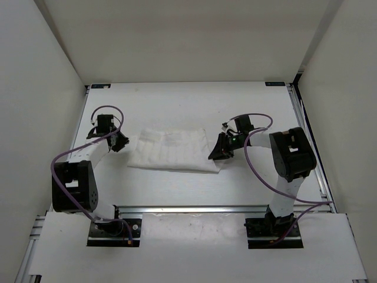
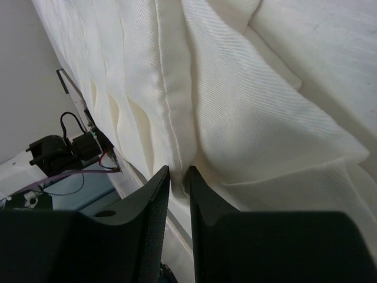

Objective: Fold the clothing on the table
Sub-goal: Fold the skirt

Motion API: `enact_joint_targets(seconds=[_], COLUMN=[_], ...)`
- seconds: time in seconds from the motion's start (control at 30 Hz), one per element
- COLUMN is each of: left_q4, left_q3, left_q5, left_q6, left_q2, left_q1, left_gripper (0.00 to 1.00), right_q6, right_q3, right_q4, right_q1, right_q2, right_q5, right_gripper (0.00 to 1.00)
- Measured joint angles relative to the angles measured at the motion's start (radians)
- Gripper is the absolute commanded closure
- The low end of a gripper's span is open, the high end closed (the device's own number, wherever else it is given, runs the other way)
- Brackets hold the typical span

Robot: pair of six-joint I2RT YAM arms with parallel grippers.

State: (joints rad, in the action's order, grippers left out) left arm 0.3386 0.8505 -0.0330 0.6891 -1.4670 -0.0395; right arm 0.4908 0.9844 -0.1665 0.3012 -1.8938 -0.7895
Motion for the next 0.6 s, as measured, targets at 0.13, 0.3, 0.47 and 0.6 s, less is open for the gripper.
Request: enact_joint_targets(seconds=[0.13,0.3,0.47,0.6], left_q4=[-0.019,-0.045,-0.082,-0.1], left_q3=[0.0,0.007,0.024,0.048], left_q5=[-0.003,-0.003,-0.008,-0.019], left_q6=[-0.001,0.008,0.018,0.026], left_q2=[-0.031,-0.058,-0.101,-0.154], left_q1=[0.002,0.018,0.02,0.031], left_gripper=[0.63,0.94,1.0,1.0], right_q6=[0.0,0.0,0.0,-0.001], right_q3=[0.0,0.0,0.0,0.0], right_q4=[0.002,0.001,0.002,0.0], right_q1=[0.0,0.0,0.003,0.002], right_q2=[0.0,0.0,0.0,0.0], right_q5=[-0.007,-0.015,-0.026,-0.03], right_gripper=[0.75,0.81,0.86,0.86])
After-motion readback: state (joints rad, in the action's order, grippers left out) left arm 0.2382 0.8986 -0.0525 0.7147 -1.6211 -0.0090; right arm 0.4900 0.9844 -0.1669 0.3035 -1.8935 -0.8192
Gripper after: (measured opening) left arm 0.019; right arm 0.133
